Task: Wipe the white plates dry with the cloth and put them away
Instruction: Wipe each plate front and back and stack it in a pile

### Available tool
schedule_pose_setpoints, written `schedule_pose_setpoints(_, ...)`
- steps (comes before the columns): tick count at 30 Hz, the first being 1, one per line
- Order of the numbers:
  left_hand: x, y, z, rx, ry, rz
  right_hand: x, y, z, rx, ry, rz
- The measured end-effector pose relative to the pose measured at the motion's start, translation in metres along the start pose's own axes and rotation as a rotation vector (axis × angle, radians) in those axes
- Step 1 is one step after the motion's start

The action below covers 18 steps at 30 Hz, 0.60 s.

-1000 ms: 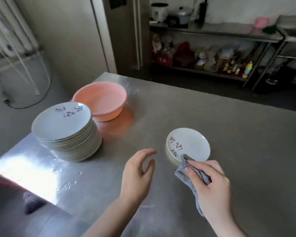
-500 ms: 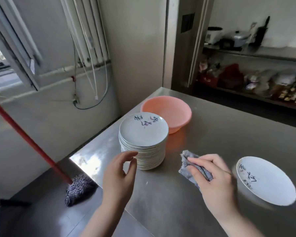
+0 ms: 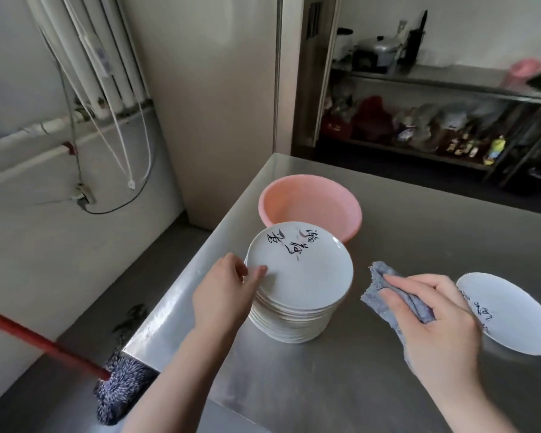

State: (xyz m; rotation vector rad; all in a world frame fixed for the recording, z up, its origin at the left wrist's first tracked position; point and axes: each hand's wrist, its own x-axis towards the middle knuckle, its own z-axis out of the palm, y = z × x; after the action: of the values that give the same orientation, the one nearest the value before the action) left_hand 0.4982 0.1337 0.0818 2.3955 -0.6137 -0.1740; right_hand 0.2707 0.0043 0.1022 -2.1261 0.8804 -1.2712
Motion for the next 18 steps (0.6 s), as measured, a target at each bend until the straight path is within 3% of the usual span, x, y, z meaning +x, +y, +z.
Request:
schedule_pose_setpoints(5, 0.008, 0.008, 0.001, 0.051, -0.068, -0.041, 0.005, -0.001, 0.012, -0.014, 0.009, 0.009)
schedule_pose_setpoints(13, 0.02, 0.013, -0.003, 0.27, -0.175, 0.041, 0.01, -0.002, 0.026, 0.006, 0.033, -0.015)
schedule_pose_setpoints(18, 0.015, 0.015, -0.004, 0.11, -0.098, 0.058, 0.01, 0.003, 0.023, 0.0, 0.022, 0.008)
